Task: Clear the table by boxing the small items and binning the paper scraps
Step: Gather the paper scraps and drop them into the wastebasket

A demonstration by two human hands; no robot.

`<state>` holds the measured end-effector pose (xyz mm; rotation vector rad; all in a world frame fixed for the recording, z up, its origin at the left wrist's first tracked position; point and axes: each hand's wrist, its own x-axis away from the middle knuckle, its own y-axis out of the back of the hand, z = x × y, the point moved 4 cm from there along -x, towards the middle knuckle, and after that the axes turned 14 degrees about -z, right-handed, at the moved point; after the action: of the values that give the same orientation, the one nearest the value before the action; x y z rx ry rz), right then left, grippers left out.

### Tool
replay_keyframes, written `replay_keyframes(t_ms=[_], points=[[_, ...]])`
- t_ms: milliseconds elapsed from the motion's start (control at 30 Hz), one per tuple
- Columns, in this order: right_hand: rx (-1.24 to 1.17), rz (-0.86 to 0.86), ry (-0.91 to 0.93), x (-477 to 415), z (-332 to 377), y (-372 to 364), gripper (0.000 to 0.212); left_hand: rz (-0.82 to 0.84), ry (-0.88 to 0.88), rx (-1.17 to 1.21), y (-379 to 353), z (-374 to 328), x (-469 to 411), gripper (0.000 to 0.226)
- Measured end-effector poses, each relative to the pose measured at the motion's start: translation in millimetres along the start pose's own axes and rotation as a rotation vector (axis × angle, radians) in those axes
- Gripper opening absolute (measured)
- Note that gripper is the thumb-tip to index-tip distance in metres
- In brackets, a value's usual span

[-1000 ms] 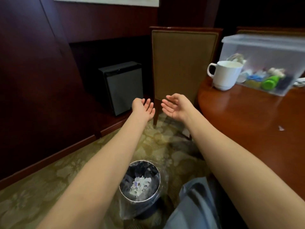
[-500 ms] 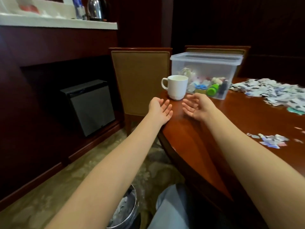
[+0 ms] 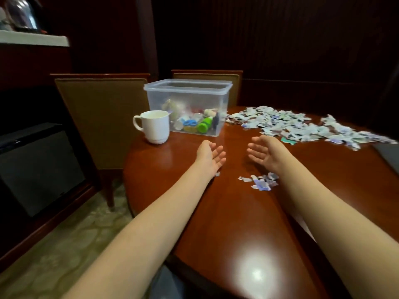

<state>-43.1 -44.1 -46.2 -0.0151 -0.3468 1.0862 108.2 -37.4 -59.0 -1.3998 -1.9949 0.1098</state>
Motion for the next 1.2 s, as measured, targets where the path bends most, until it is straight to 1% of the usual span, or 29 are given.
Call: replay_keyframes(t_ms=[67,133,233,333,400,467,533,600,633,700,767,833,900,933,1000,1100,1200], points=[[0.001,-0.075,0.022,-11.8,7.6,27.0,0.019,0.026,0.011,-0.049,-19.3,8.2,3.6,0.013],[0.002,-0.164,0.042,-24.1,13.9,52.7,0.023,0.063,0.016,-0.101,-40.6,18.3,10.3,0.015],[0.056,-0.294,0.081,-37.4,21.4,88.3,0.024,0.153,0.021,-0.206,-74.6,36.9,23.3,0.016],[0.123,-0.324,0.180,-48.8,27.9,119.9,0.023,0.237,-0.064,-0.385,-106.9,51.0,30.2,0.024],[0.205,-0.331,0.265,-57.4,31.6,138.1,0.023,0.262,-0.187,-0.525,-127.7,56.4,28.1,0.030],[0.379,-0.397,0.356,-68.1,34.7,155.5,0.021,0.276,-0.351,-0.670,-145.1,61.4,21.8,0.031],[0.510,-0.480,0.440,-77.9,39.5,169.1,0.018,0.321,-0.564,-0.831,-160.0,66.4,14.2,0.024],[0.554,-0.550,0.490,-89.1,44.5,179.3,0.018,0.413,-0.766,-1.000,-172.2,72.6,9.4,0.012],[0.558,-0.583,0.495,-96.5,46.8,183.6,0.018,0.461,-0.866,-1.091,-178.7,76.1,6.2,0.012],[0.559,-0.655,0.473,-109.2,50.9,189.3,0.016,0.508,-1.084,-1.302,-192.9,79.8,-1.5,0.022],[0.585,-0.755,0.453,-123.2,54.4,193.8,0.013,0.511,-1.269,-1.480,-206.2,80.7,-10.9,0.031],[0.597,-0.889,0.450,-133.2,59.3,198.5,0.014,0.503,-1.360,-1.613,-215.5,80.7,-24.0,0.039],[0.656,-0.981,0.477,-144.0,66.1,202.4,0.021,0.470,-1.444,-1.735,-219.1,81.0,-39.4,0.046],[0.715,-0.987,0.496,-152.1,70.3,204.0,0.027,0.451,-1.488,-1.768,-219.5,80.9,-47.5,0.048],[0.871,-0.939,0.528,-169.4,76.5,204.3,0.038,0.420,-1.523,-1.727,-219.2,77.8,-63.5,0.048],[1.072,-0.807,0.500,-198.2,79.4,200.1,0.053,0.338,-1.426,-1.611,-220.3,70.2,-85.4,0.052],[1.208,-0.671,0.436,-221.3,77.1,192.2,0.059,0.287,-1.303,-1.655,-225.6,72.5,-102.7,0.062]])
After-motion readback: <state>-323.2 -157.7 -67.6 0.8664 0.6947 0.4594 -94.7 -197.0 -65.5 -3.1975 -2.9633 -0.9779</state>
